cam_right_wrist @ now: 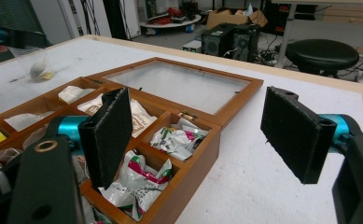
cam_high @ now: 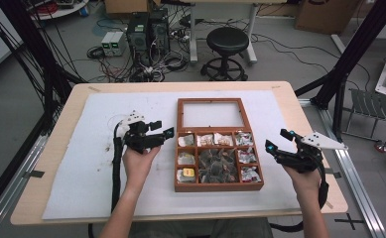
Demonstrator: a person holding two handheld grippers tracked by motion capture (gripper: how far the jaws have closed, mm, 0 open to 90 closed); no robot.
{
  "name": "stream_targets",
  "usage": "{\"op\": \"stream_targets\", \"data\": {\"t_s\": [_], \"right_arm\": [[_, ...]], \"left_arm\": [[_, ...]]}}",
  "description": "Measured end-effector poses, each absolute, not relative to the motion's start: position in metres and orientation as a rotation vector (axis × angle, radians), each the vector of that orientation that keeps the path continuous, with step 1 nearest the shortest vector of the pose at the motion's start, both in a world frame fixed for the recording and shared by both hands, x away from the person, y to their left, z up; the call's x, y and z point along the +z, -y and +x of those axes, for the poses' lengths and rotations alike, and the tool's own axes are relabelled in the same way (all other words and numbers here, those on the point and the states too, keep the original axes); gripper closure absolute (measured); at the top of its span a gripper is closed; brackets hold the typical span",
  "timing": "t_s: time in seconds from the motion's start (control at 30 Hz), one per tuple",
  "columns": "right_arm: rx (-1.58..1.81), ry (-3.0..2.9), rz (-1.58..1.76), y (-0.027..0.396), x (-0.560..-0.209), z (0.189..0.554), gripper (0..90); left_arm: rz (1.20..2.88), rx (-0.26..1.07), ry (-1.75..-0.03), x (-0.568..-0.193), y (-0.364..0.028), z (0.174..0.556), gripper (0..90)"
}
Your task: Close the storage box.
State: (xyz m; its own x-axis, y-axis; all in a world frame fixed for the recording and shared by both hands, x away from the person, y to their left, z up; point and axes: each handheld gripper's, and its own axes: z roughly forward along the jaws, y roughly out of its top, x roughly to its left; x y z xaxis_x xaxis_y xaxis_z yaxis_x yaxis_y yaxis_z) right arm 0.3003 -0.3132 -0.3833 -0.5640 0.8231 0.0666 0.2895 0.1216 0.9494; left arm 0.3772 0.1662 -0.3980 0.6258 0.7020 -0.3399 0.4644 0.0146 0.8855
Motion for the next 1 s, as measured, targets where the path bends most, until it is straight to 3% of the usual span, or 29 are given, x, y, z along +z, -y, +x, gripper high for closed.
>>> {"op": "stream_targets", "data": {"t_s": [0.57, 1.0], "right_arm": [[1.459, -1.931, 1.072, 0.312, -0.385, 0.304, 25.7], [1.463, -1.933, 1.075, 0.314, -0.385, 0.305, 25.7]], "left_arm": [[1.579, -0.009, -1.207, -0.436, -0.155, 0.440, 32.7], [1.535, -0.131, -1.263, -0.455, -0.144, 0.459, 43.7]]}}
